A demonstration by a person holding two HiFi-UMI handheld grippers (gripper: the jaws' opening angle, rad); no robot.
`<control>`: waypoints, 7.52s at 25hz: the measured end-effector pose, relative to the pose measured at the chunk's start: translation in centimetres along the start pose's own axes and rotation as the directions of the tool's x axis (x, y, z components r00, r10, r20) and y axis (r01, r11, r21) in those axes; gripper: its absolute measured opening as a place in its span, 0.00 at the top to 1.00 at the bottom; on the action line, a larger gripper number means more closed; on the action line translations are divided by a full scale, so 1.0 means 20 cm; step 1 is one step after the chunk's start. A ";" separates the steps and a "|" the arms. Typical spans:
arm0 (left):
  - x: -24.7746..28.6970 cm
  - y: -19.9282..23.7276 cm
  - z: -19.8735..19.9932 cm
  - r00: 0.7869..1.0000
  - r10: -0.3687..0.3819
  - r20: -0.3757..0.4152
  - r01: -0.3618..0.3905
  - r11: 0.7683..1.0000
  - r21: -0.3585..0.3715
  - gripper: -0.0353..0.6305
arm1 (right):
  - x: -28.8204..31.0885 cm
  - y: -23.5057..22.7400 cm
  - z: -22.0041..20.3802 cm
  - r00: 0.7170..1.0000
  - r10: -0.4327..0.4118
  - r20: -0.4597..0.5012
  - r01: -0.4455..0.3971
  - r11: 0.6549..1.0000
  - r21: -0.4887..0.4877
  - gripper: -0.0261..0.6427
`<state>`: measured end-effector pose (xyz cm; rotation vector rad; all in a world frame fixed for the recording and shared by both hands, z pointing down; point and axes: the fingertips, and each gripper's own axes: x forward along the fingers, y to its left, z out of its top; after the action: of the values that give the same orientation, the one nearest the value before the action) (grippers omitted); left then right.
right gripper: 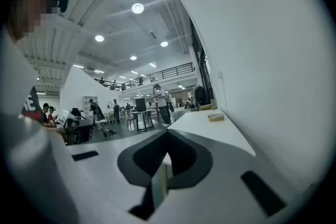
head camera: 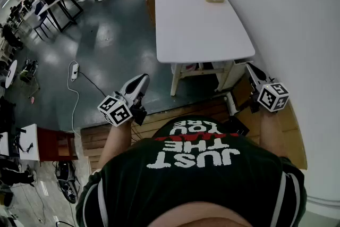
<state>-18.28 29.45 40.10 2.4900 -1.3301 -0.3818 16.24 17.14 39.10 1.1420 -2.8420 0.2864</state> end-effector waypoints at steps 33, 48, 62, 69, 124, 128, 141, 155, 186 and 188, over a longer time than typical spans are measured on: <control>0.66 -0.31 -0.17 0.998 0.066 -0.022 -0.066 0.998 0.021 0.95 | -0.13 -0.63 0.07 0.994 0.111 0.007 -0.111 0.994 -0.021 0.95; 0.95 0.20 -0.08 0.998 0.035 -0.056 -0.037 0.999 -0.018 0.95 | 0.47 -0.76 0.07 0.993 0.107 -0.050 -0.106 0.994 0.020 0.95; 1.41 0.75 0.34 0.985 -0.131 -0.116 0.129 0.991 -0.023 0.95 | 1.22 -0.90 0.51 0.993 -0.022 -0.119 0.029 0.998 0.055 0.95; 1.70 0.87 0.37 0.986 -0.110 -0.128 0.111 0.994 0.001 0.95 | 1.43 -1.24 0.58 0.990 -0.043 -0.131 0.057 0.993 0.104 0.95; 2.96 1.41 -0.13 0.965 -0.198 -0.171 0.190 0.980 -0.064 0.95 | 2.37 -1.98 -0.01 0.966 0.239 -0.097 -0.032 0.485 0.874 0.90; 2.97 1.40 -0.17 0.965 -0.194 -0.176 0.186 0.981 -0.057 0.95 | 2.35 -2.02 0.00 0.972 0.225 -0.068 -0.051 0.486 0.873 0.91; 2.94 1.42 -0.13 0.971 -0.179 -0.156 0.176 0.984 -0.031 0.95 | 2.35 -2.03 0.10 0.981 0.182 0.061 -0.146 0.498 0.855 0.91; 2.80 1.46 0.00 0.986 -0.117 -0.123 0.122 0.992 0.035 0.95 | 2.31 -2.00 0.30 0.980 0.151 0.130 -0.195 0.583 0.789 0.91; 1.97 1.27 0.80 1.000 -0.012 0.006 0.011 0.991 0.137 0.95 | 1.97 -1.40 1.04 0.984 -0.012 0.175 -0.074 0.876 0.477 0.92; 1.92 1.22 0.85 1.000 0.004 0.008 -0.006 0.987 0.160 0.95 | 1.93 -1.37 1.11 0.982 -0.006 0.188 -0.080 0.891 0.446 0.92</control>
<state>-22.36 -17.91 30.01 2.6161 -1.4213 -0.2939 7.44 -32.75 26.40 1.2389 -3.0540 0.9372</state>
